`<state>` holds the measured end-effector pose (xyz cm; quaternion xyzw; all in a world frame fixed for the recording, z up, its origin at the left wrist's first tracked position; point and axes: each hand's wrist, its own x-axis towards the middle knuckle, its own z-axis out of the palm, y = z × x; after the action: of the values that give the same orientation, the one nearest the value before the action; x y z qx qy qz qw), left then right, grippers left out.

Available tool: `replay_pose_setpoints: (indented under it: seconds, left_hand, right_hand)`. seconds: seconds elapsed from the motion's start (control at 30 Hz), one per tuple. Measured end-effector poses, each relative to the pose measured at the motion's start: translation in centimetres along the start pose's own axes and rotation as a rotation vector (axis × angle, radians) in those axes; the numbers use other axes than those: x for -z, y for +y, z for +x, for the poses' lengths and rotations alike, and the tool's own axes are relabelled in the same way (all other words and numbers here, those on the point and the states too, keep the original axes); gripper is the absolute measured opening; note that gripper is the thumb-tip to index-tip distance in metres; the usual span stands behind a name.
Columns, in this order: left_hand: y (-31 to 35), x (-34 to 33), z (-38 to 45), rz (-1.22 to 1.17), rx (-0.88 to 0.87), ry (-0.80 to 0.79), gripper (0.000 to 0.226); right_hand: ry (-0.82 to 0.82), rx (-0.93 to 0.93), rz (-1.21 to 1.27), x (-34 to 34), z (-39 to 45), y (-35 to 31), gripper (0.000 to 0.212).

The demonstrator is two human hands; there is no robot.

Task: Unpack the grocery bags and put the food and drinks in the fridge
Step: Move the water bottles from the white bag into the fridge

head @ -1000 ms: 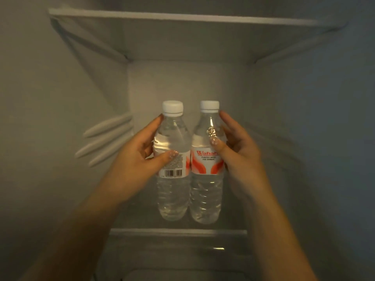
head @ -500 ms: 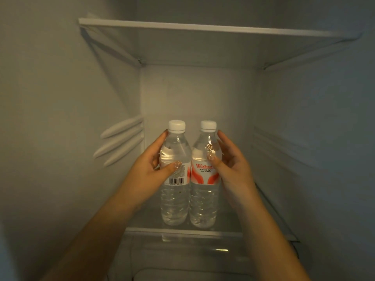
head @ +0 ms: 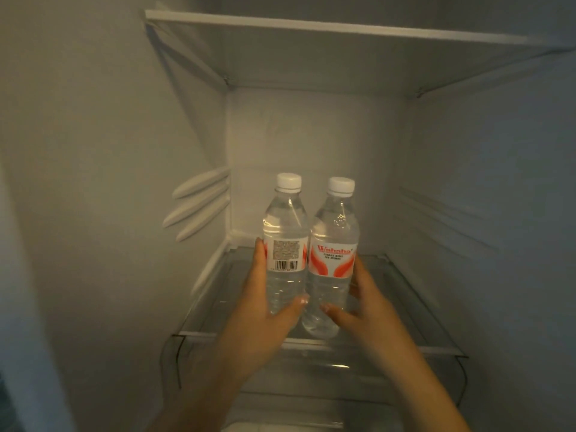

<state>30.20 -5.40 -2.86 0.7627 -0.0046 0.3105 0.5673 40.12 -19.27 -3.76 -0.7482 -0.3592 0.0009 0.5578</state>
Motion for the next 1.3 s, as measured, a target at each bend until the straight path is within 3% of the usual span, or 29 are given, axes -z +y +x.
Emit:
replay_pose_setpoints:
  seconds: [0.17,0.33,0.57,0.77,0.87,1.3]
  left_hand:
    - [-1.2,-1.4,-1.1,0.019,-0.027,0.042,0.092]
    - [-2.4,-1.9,0.2,0.011,-0.061,0.109,0.097]
    - [-6.2,-0.9,5.6,0.006,0.002,0.228,0.102]
    - [-9.0,0.6,10.7,0.021,0.054,0.411,0.095]
    - [-10.0,1.3,12.8,0.033,0.043,0.479,0.091]
    - [-12.6,2.6,17.2,0.155,0.057,0.605,0.086]
  right_hand:
    - [0.054,0.059,-0.152,-0.8,0.1,0.7,0.092]
    - [0.058,0.048,-0.130,-1.1,1.6,1.0,0.088]
    - [0.021,0.047,-0.094,-2.7,6.7,0.9,0.064]
    - [0.012,0.073,-0.184,-5.6,12.6,2.9,0.080]
    - [0.012,0.067,-0.184,-7.1,15.3,3.4,0.075]
    - [0.006,0.052,-0.222,-9.8,20.2,4.9,0.078]
